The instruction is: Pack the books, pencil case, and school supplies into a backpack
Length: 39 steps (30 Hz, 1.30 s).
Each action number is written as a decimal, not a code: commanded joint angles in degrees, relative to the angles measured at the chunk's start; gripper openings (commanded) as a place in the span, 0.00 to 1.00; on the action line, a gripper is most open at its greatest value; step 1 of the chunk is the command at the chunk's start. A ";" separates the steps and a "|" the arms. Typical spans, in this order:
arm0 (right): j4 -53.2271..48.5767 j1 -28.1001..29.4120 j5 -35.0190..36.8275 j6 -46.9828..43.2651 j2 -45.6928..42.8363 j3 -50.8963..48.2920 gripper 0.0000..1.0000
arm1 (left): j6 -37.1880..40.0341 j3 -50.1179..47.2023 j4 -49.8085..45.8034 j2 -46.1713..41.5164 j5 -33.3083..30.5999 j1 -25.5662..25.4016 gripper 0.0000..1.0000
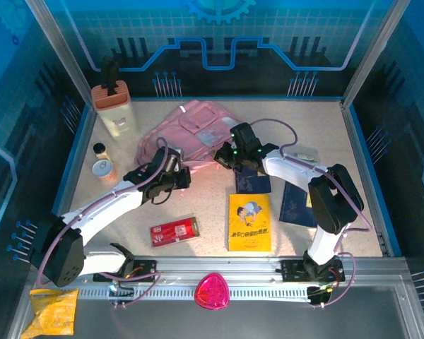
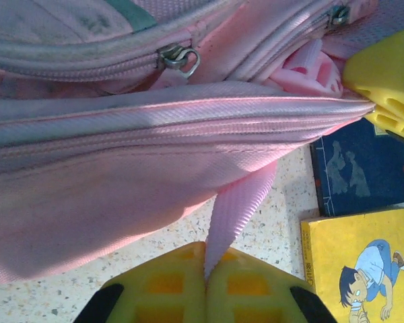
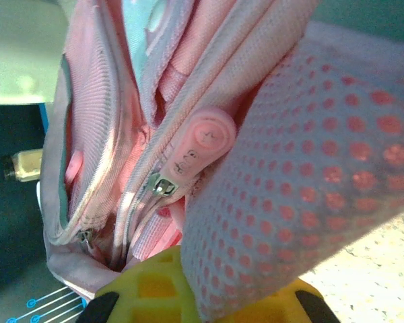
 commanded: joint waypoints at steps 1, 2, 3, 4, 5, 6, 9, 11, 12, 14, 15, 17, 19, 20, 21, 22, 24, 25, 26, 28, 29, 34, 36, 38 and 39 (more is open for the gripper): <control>-2.44 -3.09 5.25 -3.46 -1.65 1.19 0.00 | 1.85 0.57 -7.56 -1.77 -1.21 3.21 0.00; -2.37 -3.70 4.72 -3.46 -1.84 1.11 0.00 | 2.27 0.93 -8.05 -1.98 -0.70 3.54 0.00; -2.37 -4.17 4.16 -3.51 -1.91 1.10 0.00 | 2.71 1.22 -8.49 -2.20 -0.36 3.76 0.00; -2.49 -4.53 3.79 -3.67 -2.05 1.25 0.00 | 3.00 1.54 -9.07 -2.37 0.18 4.00 0.00; -2.68 -4.76 3.59 -4.16 -2.18 1.57 0.00 | 3.65 1.96 -9.22 -2.33 3.17 4.36 0.00; -2.93 -4.69 3.43 -4.62 -2.18 2.06 0.00 | 4.31 2.75 -9.23 -2.15 7.27 4.39 0.00; -3.01 -4.42 2.94 -4.86 -1.68 2.91 0.00 | 4.76 3.25 -6.95 -1.43 17.08 2.69 0.21; -2.64 -4.40 1.98 -4.27 -1.27 3.13 0.00 | 5.57 3.82 -6.98 -2.20 17.94 1.18 0.36; -2.64 -4.40 1.54 -4.03 -1.21 3.29 0.00 | 5.94 4.33 -7.91 -3.15 16.74 0.71 0.41; -2.37 -4.41 0.69 -3.49 -1.59 3.39 0.00 | 6.14 5.19 -10.02 -5.21 11.98 0.71 0.46; -2.20 -4.39 0.28 -3.14 -2.03 3.39 0.00 | 6.26 5.67 -10.95 -6.15 9.27 0.74 0.47; -1.75 -4.23 -0.37 -2.72 -2.99 3.48 0.00 | 7.24 6.76 -11.64 -6.16 7.91 0.84 0.50; -1.43 -4.01 -1.40 -2.28 -3.86 3.73 0.00 | 7.23 8.27 -11.87 -4.55 8.52 0.78 0.52; -1.25 -3.88 -2.00 -1.93 -4.34 3.87 0.00 | 6.90 8.75 -11.35 -3.41 9.07 0.63 0.52; -1.19 -3.85 -2.20 -1.53 -4.75 3.83 0.00 | 6.59 8.98 -10.58 -2.62 9.13 0.36 0.52; -0.83 -3.74 -2.44 -1.12 -5.26 3.66 0.00 | 6.23 8.86 -9.12 -2.02 8.93 -0.27 0.52; -0.63 -3.41 -2.19 -0.73 -6.12 3.48 0.01 | 3.63 8.57 -6.03 -1.13 9.08 -0.85 0.52; -0.76 -2.93 -1.47 -0.73 -6.31 3.48 0.03 | 1.48 8.36 -4.05 -0.73 9.72 -1.20 0.52; -1.00 -2.20 -0.66 -0.72 -6.36 3.48 0.04 | -0.37 7.98 -1.88 -0.32 9.86 -1.90 0.52; -0.76 -1.25 -0.26 0.19 -5.69 3.07 0.05 | -4.23 6.56 1.66 0.23 7.07 -3.33 0.52; 0.23 -0.86 -0.68 1.22 -5.31 2.34 0.06 | -6.84 5.24 3.94 0.46 6.29 -3.57 0.53; 4.34 0.83 -1.77 4.45 -3.45 -0.65 0.13 | -16.38 0.47 12.23 2.36 3.10 -4.86 0.53; 3.55 1.02 -1.92 3.97 -2.81 -0.84 0.20 | -18.83 -1.14 12.28 3.19 -0.56 -4.66 0.52; 3.19 0.50 -1.08 3.94 -3.12 -2.70 0.32 | -20.47 -3.31 13.32 3.95 -2.64 -2.74 0.50; 4.18 0.07 -1.36 4.22 -3.36 -4.14 0.35 | -20.87 -4.06 13.49 4.42 -3.25 -1.88 0.50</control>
